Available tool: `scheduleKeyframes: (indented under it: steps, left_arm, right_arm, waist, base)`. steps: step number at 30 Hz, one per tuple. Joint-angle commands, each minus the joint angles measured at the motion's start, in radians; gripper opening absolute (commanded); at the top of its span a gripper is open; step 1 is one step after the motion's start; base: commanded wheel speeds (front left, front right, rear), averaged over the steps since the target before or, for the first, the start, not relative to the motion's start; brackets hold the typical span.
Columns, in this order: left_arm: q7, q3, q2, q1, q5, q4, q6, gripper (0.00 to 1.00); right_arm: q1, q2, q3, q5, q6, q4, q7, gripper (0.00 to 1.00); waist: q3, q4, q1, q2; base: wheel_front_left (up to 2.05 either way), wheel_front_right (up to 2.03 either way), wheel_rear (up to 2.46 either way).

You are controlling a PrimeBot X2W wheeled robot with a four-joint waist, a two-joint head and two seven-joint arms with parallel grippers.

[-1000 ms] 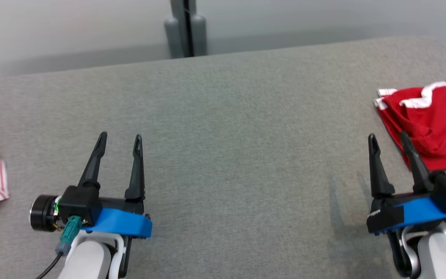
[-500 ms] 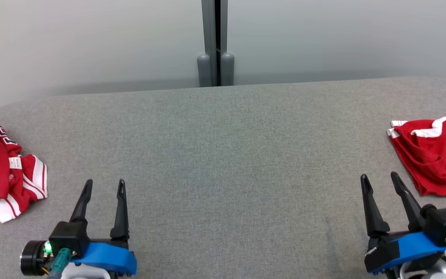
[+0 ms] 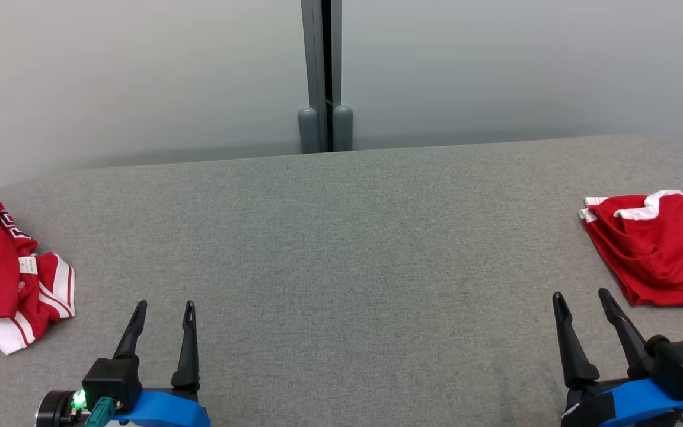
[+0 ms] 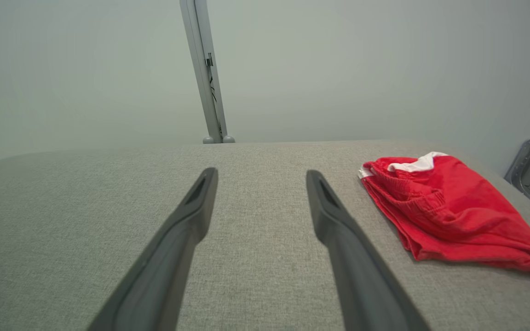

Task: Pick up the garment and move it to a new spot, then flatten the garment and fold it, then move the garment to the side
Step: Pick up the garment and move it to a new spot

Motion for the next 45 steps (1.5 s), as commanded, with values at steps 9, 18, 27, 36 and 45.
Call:
scheduleKeyframes:
  steps: [9, 18, 27, 36, 45]
  left_arm:
    - [0.002, -0.010, 0.003, -0.003, -0.010, 0.007, 0.006, 1.00]
    - [0.000, -0.024, -0.004, -0.058, -0.007, 0.012, -0.014, 1.00]
    - [-0.008, -0.007, -0.034, -0.144, 0.004, 0.025, -0.026, 1.00]
    - [-0.008, 0.071, -0.069, -0.159, 0.031, 0.004, -0.040, 1.00]
    - [-0.008, 0.147, -0.131, -0.278, 0.046, 0.094, -0.078, 1.00]
  right_arm:
    - [0.020, 0.002, -0.001, 0.012, 0.000, -0.016, 0.008, 1.00]
    - [0.022, 0.002, -0.012, 0.011, 0.000, -0.047, 0.012, 1.00]
    - [-0.022, 0.001, 0.022, -0.012, 0.000, -0.099, 0.031, 1.00]
    - [-0.042, -0.004, 0.053, -0.033, 0.000, -0.148, 0.073, 1.00]
    - [-0.094, -0.035, 0.064, -0.039, 0.000, -0.219, 0.117, 1.00]
  waist:
    - [-0.004, 0.001, 0.0000, 0.0001]
    - [0.013, 0.089, 0.0000, 0.0001]
    - [0.053, 0.268, 0.0000, 0.0001]
    - [0.087, 0.386, 0.0000, 0.0001]
    - [0.239, 0.398, 0.0000, 0.0001]
  base:
    - [0.00, 0.00, 0.00]
    - [0.00, 0.00, 0.00]
    - [0.00, 0.00, 0.00]
    - [0.00, 0.00, 0.00]
    - [0.00, 0.00, 0.00]
